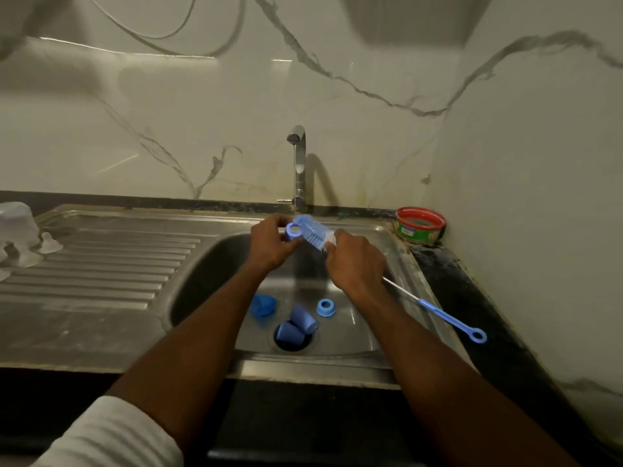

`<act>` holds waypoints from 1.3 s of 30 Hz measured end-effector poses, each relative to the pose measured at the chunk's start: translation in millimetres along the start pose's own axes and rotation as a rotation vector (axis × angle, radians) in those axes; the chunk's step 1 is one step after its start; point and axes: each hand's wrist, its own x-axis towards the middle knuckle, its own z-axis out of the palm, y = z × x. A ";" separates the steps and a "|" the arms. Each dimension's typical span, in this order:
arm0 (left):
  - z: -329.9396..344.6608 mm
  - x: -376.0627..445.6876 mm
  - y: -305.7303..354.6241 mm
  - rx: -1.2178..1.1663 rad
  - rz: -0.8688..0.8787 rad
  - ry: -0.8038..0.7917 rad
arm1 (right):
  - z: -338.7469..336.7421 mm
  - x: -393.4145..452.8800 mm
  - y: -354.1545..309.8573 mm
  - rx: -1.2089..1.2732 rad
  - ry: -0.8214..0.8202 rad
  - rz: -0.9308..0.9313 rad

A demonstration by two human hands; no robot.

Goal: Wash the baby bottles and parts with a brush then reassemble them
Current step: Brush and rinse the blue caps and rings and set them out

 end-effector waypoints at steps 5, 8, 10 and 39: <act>0.1 -2.9 -0.5 0.002 -0.021 -0.048 | 1.1 0.4 0.2 -0.032 -0.036 0.020; 4.0 -1.9 -2.1 0.004 -0.036 -0.047 | 1.3 3.0 -0.4 -0.010 -0.010 -0.006; 4.8 -1.3 -1.2 0.013 -0.030 -0.066 | 2.6 5.9 -4.6 -0.024 0.001 -0.052; -12.8 -13.6 1.7 0.041 -0.043 -0.083 | -0.7 -4.1 1.8 -0.075 0.131 -0.124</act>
